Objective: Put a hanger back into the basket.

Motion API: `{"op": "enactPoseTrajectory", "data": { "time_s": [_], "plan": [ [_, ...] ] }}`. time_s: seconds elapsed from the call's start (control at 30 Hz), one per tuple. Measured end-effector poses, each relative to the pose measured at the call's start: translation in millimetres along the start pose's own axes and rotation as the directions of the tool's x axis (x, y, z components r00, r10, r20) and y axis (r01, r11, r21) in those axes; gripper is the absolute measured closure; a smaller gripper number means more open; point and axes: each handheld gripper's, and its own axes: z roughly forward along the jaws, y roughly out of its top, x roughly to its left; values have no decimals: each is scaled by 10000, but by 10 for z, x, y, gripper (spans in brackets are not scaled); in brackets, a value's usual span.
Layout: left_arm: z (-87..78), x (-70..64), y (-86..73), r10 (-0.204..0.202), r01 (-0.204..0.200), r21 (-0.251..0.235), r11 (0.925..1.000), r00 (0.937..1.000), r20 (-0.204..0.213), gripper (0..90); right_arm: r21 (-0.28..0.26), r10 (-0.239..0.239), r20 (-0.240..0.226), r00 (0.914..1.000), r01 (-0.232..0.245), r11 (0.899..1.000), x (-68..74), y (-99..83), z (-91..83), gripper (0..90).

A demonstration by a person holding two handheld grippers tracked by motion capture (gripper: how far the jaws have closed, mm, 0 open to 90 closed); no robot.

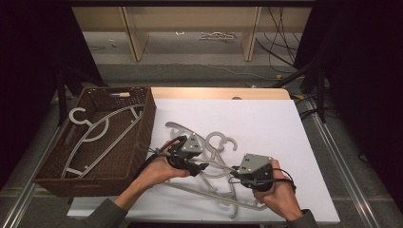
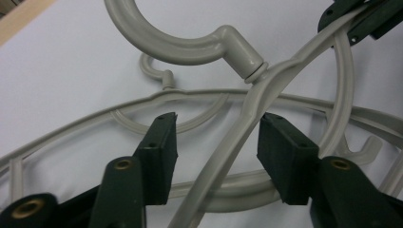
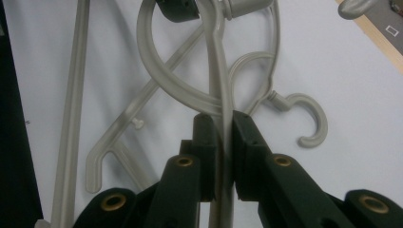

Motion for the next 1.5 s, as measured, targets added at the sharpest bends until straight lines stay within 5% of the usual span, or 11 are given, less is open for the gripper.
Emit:
{"op": "enactPoseTrajectory", "data": {
  "time_s": [0.17,0.37,0.43,0.5,0.57,0.7,0.8,0.87,1.1,1.3,1.5],
  "plan": [
    [-35,-9,-6,829,-843,328,9959,9956,438,670,-14,-226,-89,9997,225,9997,8,4,14,818],
    [-55,-97,18,1228,-1248,357,9915,9909,553,736,238,-506,248,9984,501,9985,3,0,21,790],
    [-77,-102,34,1654,-1689,519,9843,9841,656,753,312,-426,372,9984,414,9987,2,-1,16,779],
    [-79,-126,32,1446,-1463,218,9890,9873,657,769,267,-395,490,9980,382,9989,-9,-4,10,763],
    [-128,-127,53,1792,-1822,274,9829,9798,885,791,97,-101,770,9970,93,9999,-30,-7,-6,733],
    [-174,-114,81,1205,-1196,-160,9927,9891,845,817,-426,773,1046,9915,-732,9964,-87,-15,-54,533],
    [-223,-59,89,1185,-1181,-109,9929,9907,671,819,-1155,1673,1333,9768,-1524,9815,-137,-24,-86,422],
    [-233,-39,79,869,-859,-265,9960,9954,413,819,-2074,2773,1117,9543,-2505,9456,-164,-30,-118,392],
    [-296,153,128,401,-402,-118,9991,9992,-40,819,-3506,3913,1296,9111,-3271,8776,-209,-37,-225,350],
    [-417,356,297,25,-39,-242,9997,9984,-565,819,-3971,4395,1282,8891,-3600,8442,-216,-58,-214,310],
    [-607,585,489,-785,720,-870,9936,9942,-735,819,-3916,4452,1233,8869,-3687,8430,-204,-74,-172,294]
  ]
}}
